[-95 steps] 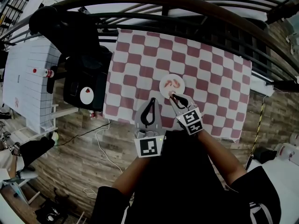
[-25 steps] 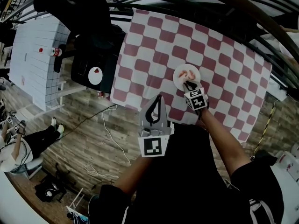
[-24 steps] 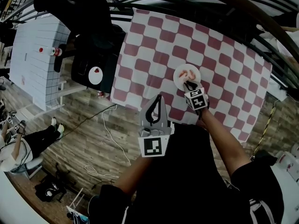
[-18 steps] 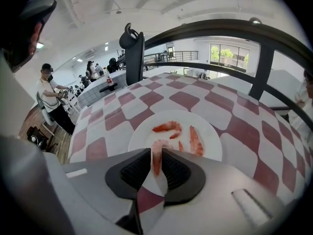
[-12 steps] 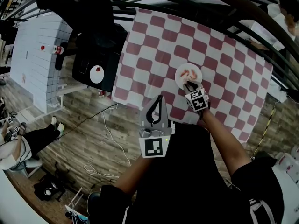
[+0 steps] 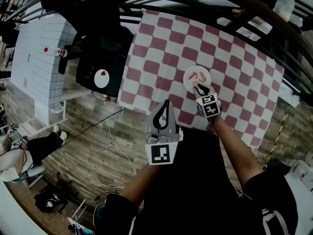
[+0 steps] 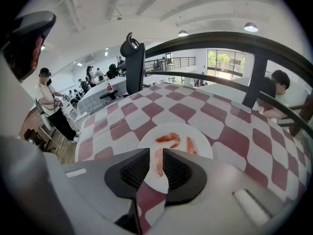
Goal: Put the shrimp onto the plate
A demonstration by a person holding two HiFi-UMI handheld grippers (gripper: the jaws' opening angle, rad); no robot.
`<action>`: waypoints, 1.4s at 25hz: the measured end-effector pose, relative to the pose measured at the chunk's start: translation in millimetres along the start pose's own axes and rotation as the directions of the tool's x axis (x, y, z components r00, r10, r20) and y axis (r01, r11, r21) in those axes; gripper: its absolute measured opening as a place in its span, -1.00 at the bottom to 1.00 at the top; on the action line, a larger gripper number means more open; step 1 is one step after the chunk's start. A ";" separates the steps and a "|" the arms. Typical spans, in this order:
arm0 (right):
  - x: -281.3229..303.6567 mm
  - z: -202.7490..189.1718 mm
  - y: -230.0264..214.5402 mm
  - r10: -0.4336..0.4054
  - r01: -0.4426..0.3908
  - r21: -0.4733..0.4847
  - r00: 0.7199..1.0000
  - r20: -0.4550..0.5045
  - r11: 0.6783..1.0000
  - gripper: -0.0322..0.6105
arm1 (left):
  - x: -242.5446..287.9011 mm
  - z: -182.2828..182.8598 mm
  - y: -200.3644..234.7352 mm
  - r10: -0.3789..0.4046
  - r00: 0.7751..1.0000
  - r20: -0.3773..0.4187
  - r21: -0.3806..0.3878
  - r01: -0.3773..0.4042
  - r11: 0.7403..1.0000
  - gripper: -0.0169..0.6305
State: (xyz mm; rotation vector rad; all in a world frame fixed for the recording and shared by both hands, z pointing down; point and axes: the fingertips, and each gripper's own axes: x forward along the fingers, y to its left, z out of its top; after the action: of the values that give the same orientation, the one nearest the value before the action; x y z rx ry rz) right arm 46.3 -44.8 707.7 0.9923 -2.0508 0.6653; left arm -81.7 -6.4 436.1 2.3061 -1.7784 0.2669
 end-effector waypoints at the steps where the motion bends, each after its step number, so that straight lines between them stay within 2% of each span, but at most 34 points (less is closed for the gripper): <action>1: -3.5 2.7 0.0 -0.005 0.005 0.003 1.000 0.009 1.000 -0.64 | -1.5 0.9 0.5 -0.002 1.000 0.003 -0.002 0.002 1.000 -0.92; 12: -57.7 36.2 8.5 -0.093 0.080 0.096 0.986 0.142 0.992 -0.72 | -12.9 2.0 -1.9 -0.053 0.998 0.024 -0.020 0.054 0.998 -0.92; 17: -94.6 51.7 9.8 -0.163 0.134 0.138 0.960 0.227 0.981 -0.76 | -13.0 3.9 -11.4 -0.105 0.994 0.028 -0.019 0.106 0.994 -0.92; 22: -134.3 68.2 11.4 -0.199 0.147 0.188 0.934 0.298 0.971 -0.86 | -8.2 11.3 -27.9 -0.165 0.985 0.043 -0.018 0.166 0.986 -0.92; 27: -181.8 92.8 10.5 -0.254 0.153 0.267 0.882 0.398 0.952 -0.90 | -3.9 31.0 -47.0 -0.227 0.969 0.095 -0.017 0.230 0.973 -0.92; 35: -262.0 120.7 16.3 -0.330 0.194 0.299 0.785 0.524 0.934 -0.90 | -0.1 44.9 -77.4 -0.304 0.947 0.103 -0.004 0.306 0.952 -0.92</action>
State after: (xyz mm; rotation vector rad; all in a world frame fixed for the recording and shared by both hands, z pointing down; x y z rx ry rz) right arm 94.5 -9.3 425.1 1.7554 -2.2933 0.4967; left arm -6.3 0.1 388.2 2.5759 -1.4257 0.0804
